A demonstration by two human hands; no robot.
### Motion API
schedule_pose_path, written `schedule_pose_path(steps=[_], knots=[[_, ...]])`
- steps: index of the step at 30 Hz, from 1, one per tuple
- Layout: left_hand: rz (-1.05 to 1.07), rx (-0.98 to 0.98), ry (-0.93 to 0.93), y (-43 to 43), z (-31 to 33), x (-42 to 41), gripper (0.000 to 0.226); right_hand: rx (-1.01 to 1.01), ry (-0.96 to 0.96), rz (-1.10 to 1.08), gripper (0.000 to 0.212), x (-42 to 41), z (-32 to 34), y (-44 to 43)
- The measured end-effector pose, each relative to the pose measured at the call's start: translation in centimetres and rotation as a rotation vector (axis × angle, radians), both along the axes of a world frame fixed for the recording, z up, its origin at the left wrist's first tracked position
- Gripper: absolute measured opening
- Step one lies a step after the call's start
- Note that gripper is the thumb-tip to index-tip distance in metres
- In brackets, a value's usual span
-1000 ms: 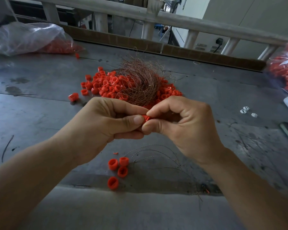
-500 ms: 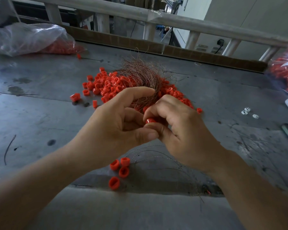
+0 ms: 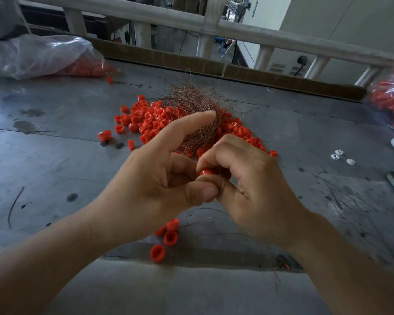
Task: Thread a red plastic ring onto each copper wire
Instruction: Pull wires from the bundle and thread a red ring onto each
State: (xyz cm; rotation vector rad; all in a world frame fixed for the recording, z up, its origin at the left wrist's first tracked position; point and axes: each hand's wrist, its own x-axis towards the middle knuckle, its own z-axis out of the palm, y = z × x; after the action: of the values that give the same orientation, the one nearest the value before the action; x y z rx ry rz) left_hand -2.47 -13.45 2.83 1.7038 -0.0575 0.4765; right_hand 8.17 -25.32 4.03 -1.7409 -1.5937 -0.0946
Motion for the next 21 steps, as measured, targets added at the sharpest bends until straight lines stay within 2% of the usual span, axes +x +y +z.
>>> schedule_pose_path(steps=[6, 9, 11, 15, 19, 21], knots=[[-0.047, -0.132, 0.043, 0.8, 0.3, 0.1, 0.062, 0.064, 0.074, 0.002, 0.011, 0.1, -0.1, 0.1], [-0.041, -0.185, 0.059, 1.1, 0.4, 0.4, 0.053, 0.028, 0.174, 0.009, 0.033, 0.3, 0.0, 0.0], [-0.041, -0.237, 0.044, 1.3, 0.6, 0.3, 0.050, -0.037, 0.275, 0.008, 0.039, 0.7, 0.2, 0.0], [-0.020, -0.346, -0.008, 1.6, 1.1, 0.1, 0.040, -0.018, 0.365, 0.016, 0.010, 1.3, 0.4, -0.2], [-0.010, -0.392, 0.011, 2.0, 1.5, 0.2, 0.046, 0.022, 0.312, -0.023, 0.007, 1.5, 0.9, -0.5], [-0.003, -0.399, 0.027, 2.3, 1.5, 0.1, 0.032, 0.034, 0.316, -0.050, 0.010, 1.7, 1.2, -0.8]])
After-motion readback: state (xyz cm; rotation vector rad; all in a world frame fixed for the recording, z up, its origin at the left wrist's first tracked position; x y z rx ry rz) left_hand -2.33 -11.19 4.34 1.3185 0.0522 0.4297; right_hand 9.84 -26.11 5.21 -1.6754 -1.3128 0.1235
